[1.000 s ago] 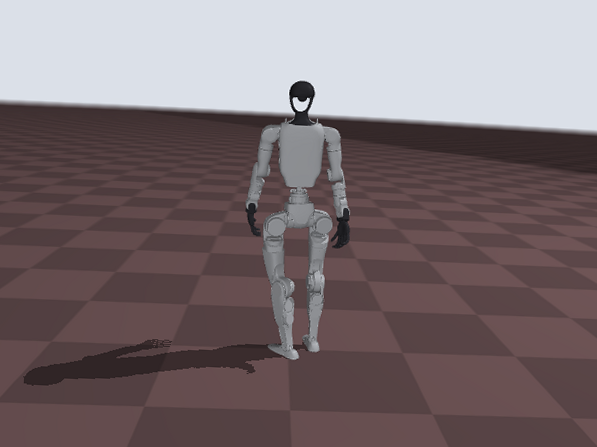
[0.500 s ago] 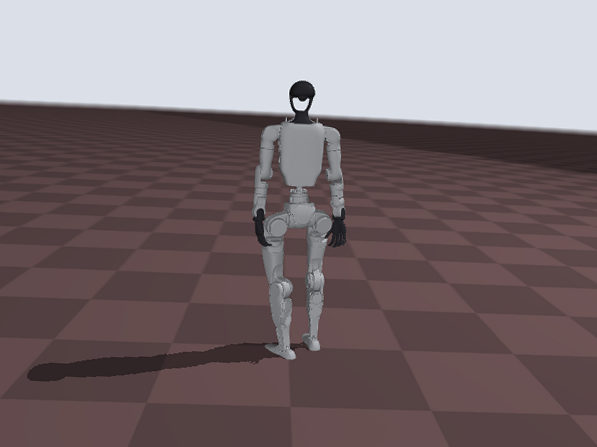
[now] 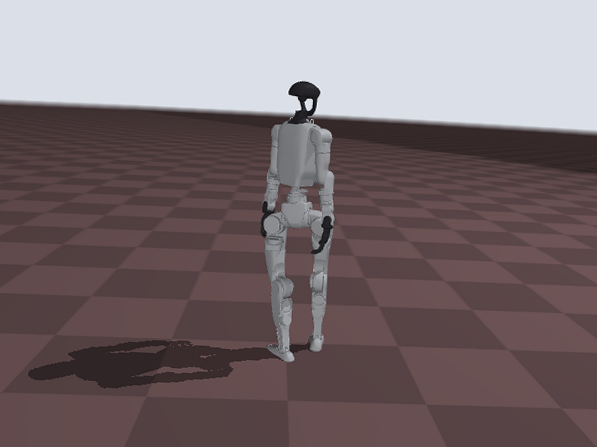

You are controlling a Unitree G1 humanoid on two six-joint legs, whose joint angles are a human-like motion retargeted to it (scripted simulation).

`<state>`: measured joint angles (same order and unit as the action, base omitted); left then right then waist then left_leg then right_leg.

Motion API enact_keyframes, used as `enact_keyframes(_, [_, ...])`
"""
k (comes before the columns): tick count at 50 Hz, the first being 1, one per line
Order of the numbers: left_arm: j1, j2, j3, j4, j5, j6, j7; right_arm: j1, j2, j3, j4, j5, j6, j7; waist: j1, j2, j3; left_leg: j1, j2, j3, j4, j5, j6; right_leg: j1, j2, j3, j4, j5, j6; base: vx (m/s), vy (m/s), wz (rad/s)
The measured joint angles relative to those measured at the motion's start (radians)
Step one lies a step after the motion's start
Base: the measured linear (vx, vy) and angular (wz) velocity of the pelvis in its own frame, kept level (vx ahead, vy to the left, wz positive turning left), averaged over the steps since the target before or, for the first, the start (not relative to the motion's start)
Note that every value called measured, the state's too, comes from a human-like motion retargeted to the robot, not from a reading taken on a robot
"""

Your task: In place motions

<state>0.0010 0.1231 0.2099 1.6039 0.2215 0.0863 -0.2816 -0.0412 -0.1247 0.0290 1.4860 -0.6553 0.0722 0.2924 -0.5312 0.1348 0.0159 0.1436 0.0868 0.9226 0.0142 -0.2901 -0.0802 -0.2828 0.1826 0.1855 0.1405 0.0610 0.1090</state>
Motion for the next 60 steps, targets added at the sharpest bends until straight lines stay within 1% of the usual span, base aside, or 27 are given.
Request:
enact_keyframes(5, [-0.040, 0.029, 0.008, -0.022, -0.011, 0.008, 0.007, 0.014, -0.039, -0.060, 0.076, 0.100, 0.029, -0.059, -0.076, 0.027, 0.019, -0.006, 0.006, 0.060, -0.007, -0.013, -0.014, -0.025, 0.024, 0.007, -0.018, 0.013, 0.042, -0.13, 0.06, -1.03])
enact_keyframes(8, [-0.068, 0.045, 0.011, -0.048, -0.021, 0.012, 0.012, 0.033, -0.064, -0.091, 0.125, 0.162, 0.039, -0.078, -0.109, 0.039, 0.029, -0.011, 0.010, 0.081, -0.012, -0.014, -0.018, -0.035, 0.035, 0.009, -0.022, 0.016, 0.048, -0.08, 0.04, -0.49])
enact_keyframes(15, [-0.121, 0.044, -0.005, -0.119, -0.046, -0.003, 0.026, 0.108, -0.074, -0.127, 0.205, 0.239, 0.056, -0.104, -0.143, 0.047, 0.036, -0.025, 0.020, 0.071, -0.014, -0.011, -0.017, -0.044, 0.044, 0.012, -0.020, 0.016, 0.030, -0.03, 0.00, 0.03])
enact_keyframes(20, [-0.138, 0.008, -0.026, -0.136, -0.058, -0.016, 0.015, 0.139, -0.046, -0.119, 0.214, 0.221, 0.056, -0.091, -0.122, 0.045, 0.031, -0.030, 0.024, 0.047, -0.013, -0.005, -0.012, -0.036, 0.038, 0.004, -0.018, 0.007, 0.014, 0.02, -0.02, 0.34])
enact_keyframes(25, [-0.124, -0.028, -0.042, -0.122, -0.046, -0.027, 0.004, 0.122, -0.019, -0.095, 0.171, 0.179, 0.049, -0.045, -0.104, 0.043, 0.028, -0.038, 0.030, 0.003, -0.005, 0.004, -0.002, -0.020, 0.028, -0.012, -0.020, -0.005, -0.016, 0.04, -0.01, 0.66])
enact_keyframes(33, [-0.077, -0.046, -0.060, -0.053, 0.013, -0.020, 0.003, 0.066, -0.020, -0.043, 0.074, 0.121, 0.032, -0.016, -0.005, 0.033, 0.005, -0.046, 0.035, -0.104, 0.013, 0.015, 0.028, 0.042, -0.015, -0.076, -0.032, -0.031, -0.066, 0.13, -0.02, 1.08])
enact_keyframes(41, [-0.035, 0.000, -0.035, -0.012, 0.011, -0.006, 0.018, 0.032, -0.057, -0.048, 0.025, 0.107, 0.016, -0.005, 0.127, -0.002, -0.029, -0.077, 0.021, -0.270, 0.037, 0.042, 0.067, 0.129, -0.076, -0.210, -0.053, -0.074, -0.114, 0.18, -0.02, 1.56])
enact_keyframes(52, [-0.024, 0.062, 0.013, 0.012, -0.019, 0.003, 0.053, 0.040, -0.070, -0.041, 0.041, 0.108, 0.012, -0.006, 0.302, -0.077, -0.039, -0.122, -0.057, -0.601, 0.052, 0.111, 0.111, 0.284, -0.152, -0.453, -0.086, -0.144, -0.153, 0.14, 0.02, 1.56])
enact_keyframes(60, [-0.009, 0.052, 0.043, 0.063, -0.030, -0.001, 0.052, 0.060, -0.025, -0.015, -0.004, 0.092, -0.012, 0.041, 0.393, -0.110, -0.044, -0.159, -0.111, -0.788, 0.052, 0.163, 0.119, 0.353, -0.184, -0.598, -0.096, -0.184, -0.155, 0.06, 0.04, 1.23])
